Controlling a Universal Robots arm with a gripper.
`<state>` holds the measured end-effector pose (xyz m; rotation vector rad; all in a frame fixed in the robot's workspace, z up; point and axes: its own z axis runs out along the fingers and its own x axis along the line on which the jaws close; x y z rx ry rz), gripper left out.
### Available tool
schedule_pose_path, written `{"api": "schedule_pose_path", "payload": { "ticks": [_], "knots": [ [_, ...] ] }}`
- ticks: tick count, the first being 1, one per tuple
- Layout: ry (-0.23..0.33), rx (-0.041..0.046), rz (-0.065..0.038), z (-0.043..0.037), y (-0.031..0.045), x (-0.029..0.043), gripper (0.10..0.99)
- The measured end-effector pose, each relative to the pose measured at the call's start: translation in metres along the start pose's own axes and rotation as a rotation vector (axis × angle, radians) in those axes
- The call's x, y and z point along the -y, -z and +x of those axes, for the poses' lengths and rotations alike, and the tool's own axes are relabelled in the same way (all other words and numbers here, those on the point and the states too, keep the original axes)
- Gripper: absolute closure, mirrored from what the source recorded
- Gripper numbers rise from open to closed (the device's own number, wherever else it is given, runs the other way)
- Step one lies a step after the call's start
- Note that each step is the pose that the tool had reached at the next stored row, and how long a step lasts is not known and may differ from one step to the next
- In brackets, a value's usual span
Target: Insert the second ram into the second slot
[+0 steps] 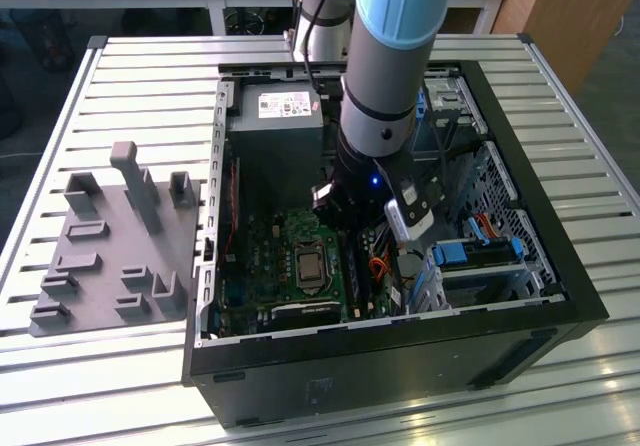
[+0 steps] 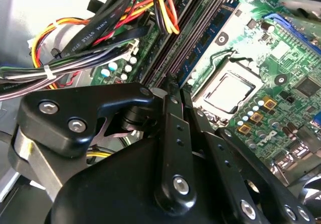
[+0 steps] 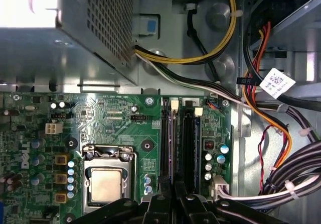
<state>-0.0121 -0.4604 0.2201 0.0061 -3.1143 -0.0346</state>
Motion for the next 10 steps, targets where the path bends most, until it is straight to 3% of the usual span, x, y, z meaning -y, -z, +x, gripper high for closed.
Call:
{"api": "schedule_pose_path", "payload": {
  "ticks": [10],
  "knots": [
    [0.0, -0.0024, 0.0, -0.0004, -0.0008, 0.003, 0.949]
  ]
}}
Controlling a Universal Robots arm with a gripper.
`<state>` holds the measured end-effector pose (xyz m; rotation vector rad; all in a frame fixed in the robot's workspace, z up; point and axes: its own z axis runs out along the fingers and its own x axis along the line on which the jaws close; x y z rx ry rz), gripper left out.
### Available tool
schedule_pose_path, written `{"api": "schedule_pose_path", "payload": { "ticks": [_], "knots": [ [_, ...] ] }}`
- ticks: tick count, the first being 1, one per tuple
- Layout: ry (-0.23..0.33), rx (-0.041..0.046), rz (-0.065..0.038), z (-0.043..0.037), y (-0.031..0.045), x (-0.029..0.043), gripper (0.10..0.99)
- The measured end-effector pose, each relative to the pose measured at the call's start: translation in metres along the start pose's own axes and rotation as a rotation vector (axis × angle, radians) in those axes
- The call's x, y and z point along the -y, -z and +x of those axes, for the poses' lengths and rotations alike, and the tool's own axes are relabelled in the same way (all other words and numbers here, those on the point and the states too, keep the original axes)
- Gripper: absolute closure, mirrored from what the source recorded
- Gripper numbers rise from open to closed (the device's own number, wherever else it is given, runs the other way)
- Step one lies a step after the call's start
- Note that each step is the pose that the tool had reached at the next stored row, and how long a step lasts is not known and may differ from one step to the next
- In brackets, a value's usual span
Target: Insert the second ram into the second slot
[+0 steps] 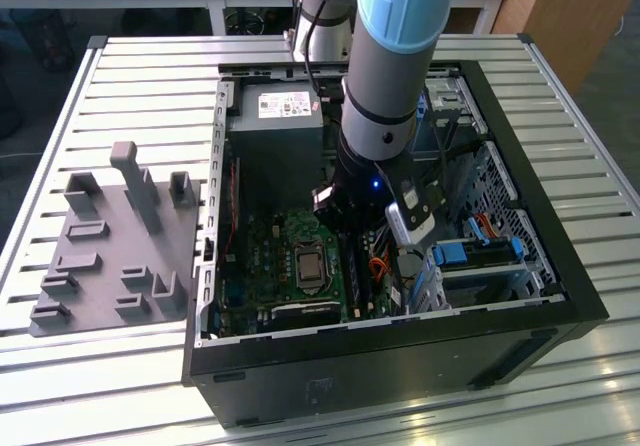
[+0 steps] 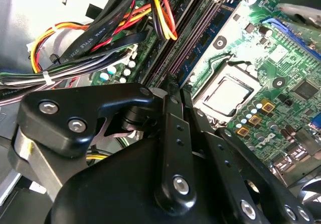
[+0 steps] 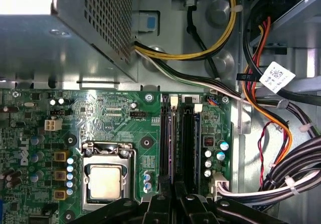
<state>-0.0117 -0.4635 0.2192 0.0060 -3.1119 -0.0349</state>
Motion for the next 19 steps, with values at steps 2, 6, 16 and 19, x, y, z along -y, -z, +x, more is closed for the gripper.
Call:
{"api": "schedule_pose_path", "payload": {
  "ticks": [2, 6, 16, 19],
  "knots": [
    [0.0, -0.0004, 0.0, 0.0, -0.0003, 0.0001, 0.949],
    [0.0, -0.0037, 0.0, -0.0004, -0.0022, 0.0001, 0.949],
    [0.0, -0.0052, 0.0, -0.001, -0.0022, 0.0001, 0.949],
    [0.0, -0.0053, 0.0, -0.001, -0.0017, 0.0001, 0.949]
  ]
}}
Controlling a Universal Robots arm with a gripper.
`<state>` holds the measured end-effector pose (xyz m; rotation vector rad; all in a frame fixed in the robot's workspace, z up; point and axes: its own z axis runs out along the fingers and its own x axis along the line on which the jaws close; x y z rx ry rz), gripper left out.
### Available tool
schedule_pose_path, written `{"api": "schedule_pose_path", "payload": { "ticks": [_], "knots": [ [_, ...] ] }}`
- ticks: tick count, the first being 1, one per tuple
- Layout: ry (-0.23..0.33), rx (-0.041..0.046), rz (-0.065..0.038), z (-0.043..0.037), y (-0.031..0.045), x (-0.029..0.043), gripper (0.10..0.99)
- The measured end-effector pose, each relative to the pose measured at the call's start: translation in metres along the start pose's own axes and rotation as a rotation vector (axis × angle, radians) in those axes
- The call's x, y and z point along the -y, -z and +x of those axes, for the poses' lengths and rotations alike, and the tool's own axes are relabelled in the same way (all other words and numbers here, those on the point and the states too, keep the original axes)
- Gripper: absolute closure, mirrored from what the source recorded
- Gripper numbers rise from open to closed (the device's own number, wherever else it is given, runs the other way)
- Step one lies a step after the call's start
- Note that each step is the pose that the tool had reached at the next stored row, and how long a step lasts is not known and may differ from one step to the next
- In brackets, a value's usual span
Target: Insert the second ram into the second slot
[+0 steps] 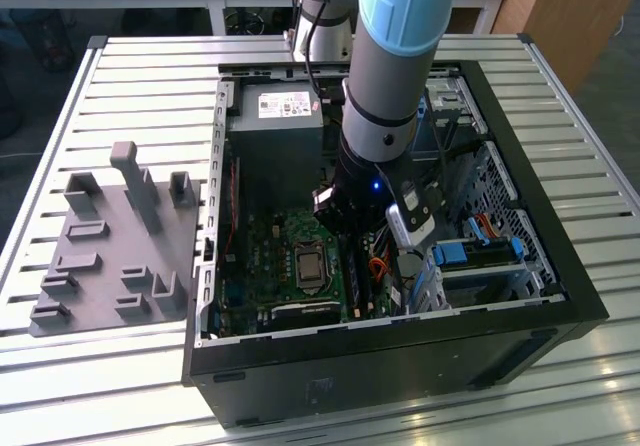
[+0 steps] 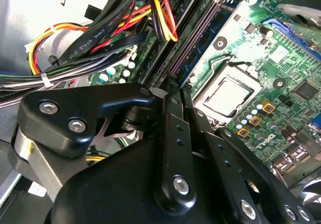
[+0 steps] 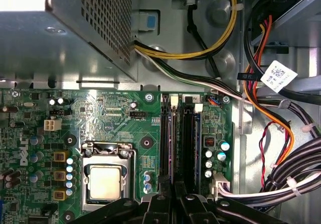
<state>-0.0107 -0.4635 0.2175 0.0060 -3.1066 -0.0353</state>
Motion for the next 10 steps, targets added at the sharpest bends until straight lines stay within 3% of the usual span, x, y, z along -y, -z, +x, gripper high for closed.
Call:
{"api": "schedule_pose_path", "payload": {
  "ticks": [10],
  "knots": [
    [-0.002, 0.0, 0.0, -0.0019, 0.0, 0.0, 0.949]
  ]
}}
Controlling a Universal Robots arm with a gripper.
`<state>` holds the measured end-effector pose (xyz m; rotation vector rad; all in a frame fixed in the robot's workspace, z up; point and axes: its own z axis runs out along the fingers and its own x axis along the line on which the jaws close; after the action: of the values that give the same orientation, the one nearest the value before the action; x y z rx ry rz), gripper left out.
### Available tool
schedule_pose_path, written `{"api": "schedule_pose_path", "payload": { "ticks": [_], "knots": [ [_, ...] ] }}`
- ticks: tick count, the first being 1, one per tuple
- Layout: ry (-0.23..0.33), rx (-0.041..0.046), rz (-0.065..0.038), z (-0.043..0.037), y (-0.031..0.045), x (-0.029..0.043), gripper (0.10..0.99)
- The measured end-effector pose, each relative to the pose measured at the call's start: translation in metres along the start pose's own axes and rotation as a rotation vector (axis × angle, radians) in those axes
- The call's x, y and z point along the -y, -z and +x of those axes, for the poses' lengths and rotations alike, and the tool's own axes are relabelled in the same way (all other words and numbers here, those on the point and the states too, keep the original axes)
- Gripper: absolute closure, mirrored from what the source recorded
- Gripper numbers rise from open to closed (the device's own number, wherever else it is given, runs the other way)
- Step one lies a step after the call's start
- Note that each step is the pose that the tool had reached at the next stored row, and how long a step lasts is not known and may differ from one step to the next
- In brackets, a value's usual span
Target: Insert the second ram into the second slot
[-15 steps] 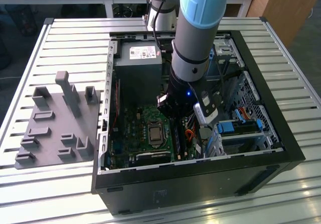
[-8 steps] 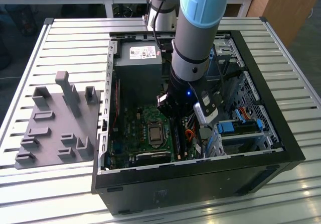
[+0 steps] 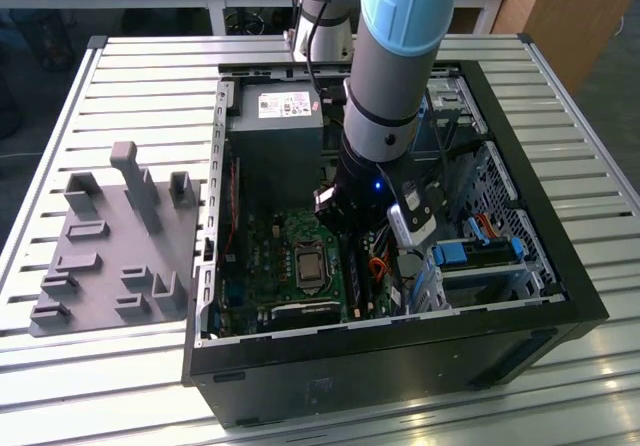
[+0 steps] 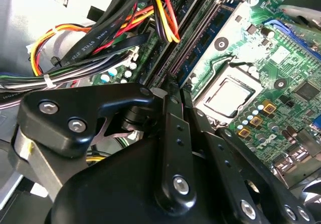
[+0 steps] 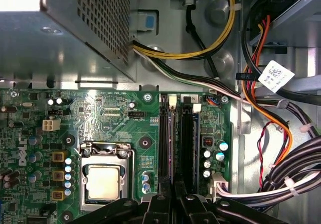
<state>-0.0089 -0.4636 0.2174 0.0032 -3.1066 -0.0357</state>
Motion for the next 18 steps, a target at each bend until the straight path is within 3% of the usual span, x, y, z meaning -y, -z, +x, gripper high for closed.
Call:
{"api": "schedule_pose_path", "payload": {
  "ticks": [18],
  "knots": [
    [-0.013, 0.0003, 0.0, -0.0004, -0.0044, 0.0001, 0.949]
  ]
}}
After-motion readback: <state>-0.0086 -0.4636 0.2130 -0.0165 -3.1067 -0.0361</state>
